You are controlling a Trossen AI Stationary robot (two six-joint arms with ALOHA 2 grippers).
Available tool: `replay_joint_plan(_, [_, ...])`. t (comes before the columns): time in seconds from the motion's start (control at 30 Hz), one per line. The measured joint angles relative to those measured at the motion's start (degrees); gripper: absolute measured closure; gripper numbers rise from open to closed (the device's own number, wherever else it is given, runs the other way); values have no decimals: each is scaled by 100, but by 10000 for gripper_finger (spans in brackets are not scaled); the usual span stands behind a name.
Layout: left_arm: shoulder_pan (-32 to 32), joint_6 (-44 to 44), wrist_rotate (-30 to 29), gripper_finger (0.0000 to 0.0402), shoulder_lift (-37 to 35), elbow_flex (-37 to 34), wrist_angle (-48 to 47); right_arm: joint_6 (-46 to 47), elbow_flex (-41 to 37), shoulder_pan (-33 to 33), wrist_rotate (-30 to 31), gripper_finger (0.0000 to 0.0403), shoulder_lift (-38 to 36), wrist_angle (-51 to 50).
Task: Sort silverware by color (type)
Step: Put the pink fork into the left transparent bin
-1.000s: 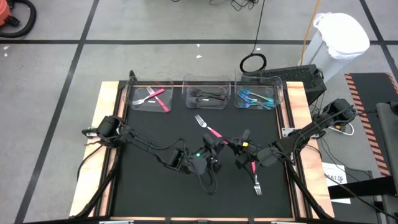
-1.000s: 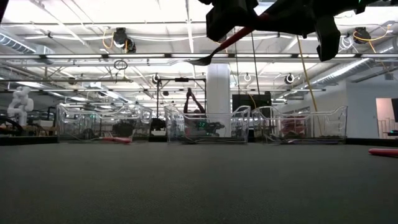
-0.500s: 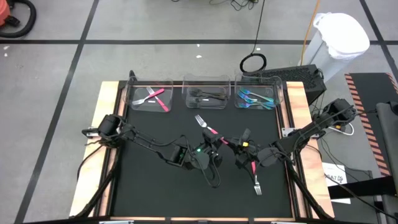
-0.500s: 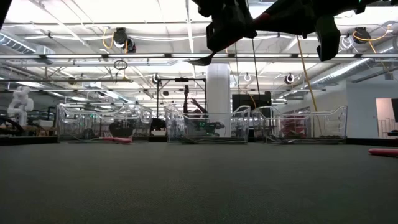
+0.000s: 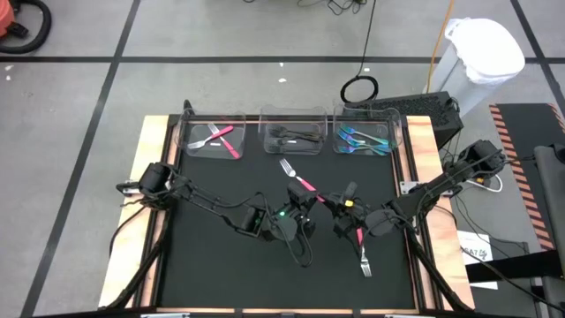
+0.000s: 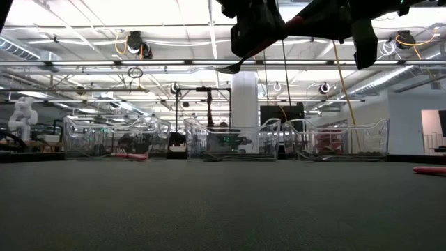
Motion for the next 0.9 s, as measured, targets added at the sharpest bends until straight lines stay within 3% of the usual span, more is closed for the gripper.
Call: replay_joint_plan(0.9, [120,-286,7,276,0,0,-227,0,0,0,-7,369,0,0])
